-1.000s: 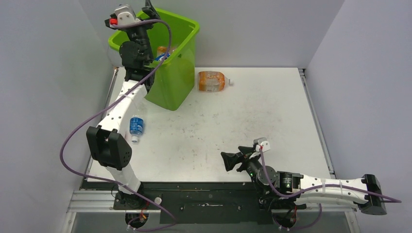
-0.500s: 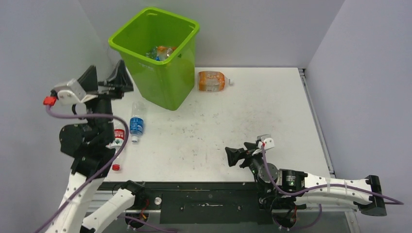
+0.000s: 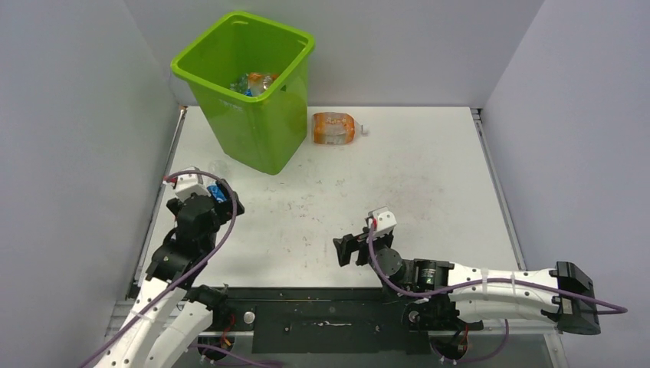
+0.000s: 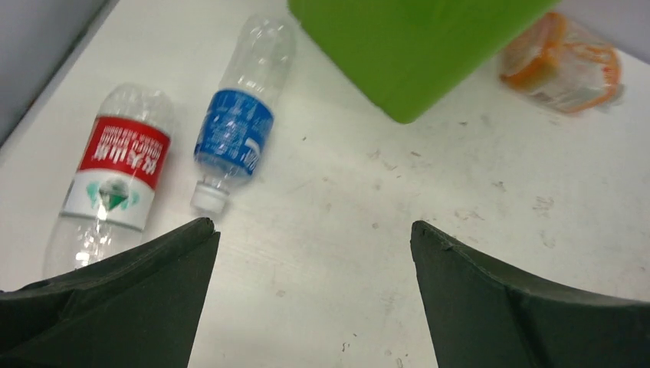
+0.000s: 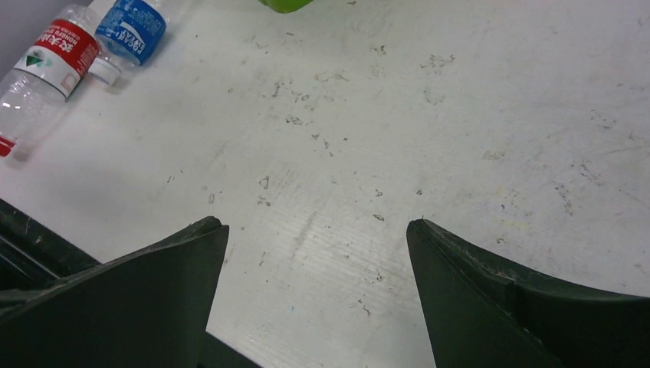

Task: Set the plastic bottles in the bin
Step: Place the plastic bottle in the trash bin, then pick up the plastic bottle at the center of the board.

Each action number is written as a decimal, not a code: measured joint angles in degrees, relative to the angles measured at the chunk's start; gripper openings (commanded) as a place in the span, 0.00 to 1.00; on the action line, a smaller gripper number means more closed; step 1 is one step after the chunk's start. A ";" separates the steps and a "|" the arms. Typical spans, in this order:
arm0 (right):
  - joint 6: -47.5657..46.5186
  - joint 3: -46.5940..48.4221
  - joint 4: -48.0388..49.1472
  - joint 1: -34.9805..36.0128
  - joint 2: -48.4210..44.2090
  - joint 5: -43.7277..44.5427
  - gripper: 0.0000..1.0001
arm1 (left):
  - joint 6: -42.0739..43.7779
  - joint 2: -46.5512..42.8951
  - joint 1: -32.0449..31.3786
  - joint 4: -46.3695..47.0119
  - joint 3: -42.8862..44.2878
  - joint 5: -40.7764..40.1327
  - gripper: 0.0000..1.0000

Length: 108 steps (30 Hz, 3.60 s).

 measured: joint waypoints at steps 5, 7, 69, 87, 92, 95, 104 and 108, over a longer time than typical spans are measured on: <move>0.59 0.66 1.33 -0.24 3.58 -3.04 0.90 | -11.56 7.74 6.05 -6.36 -0.92 -3.13 0.96; 0.72 0.68 2.08 -0.35 4.04 -3.91 0.90 | -14.80 11.37 10.49 -8.79 -0.70 -3.93 0.96; 5.25 1.09 2.86 -1.07 1.20 -11.32 0.90 | -30.16 27.58 36.65 2.84 -14.99 10.80 0.38; 5.25 1.03 2.80 -1.07 0.50 -11.34 0.90 | -30.93 14.12 36.37 -1.31 -15.52 11.21 0.00; 5.18 1.03 2.78 -1.07 0.52 -11.39 0.90 | -30.71 8.98 33.09 -5.68 -11.39 10.69 0.00; 4.81 1.29 2.27 -1.07 0.59 -11.39 0.90 | -30.53 6.64 28.59 -8.15 -6.03 8.87 0.00; 1.46 6.82 0.17 -1.07 0.85 -11.37 0.90 | -28.11 1.75 13.73 -9.35 5.16 4.61 0.00; -0.90 9.88 -1.38 -1.09 0.85 -11.34 0.90 | -24.79 2.21 7.63 -8.81 8.72 4.61 0.00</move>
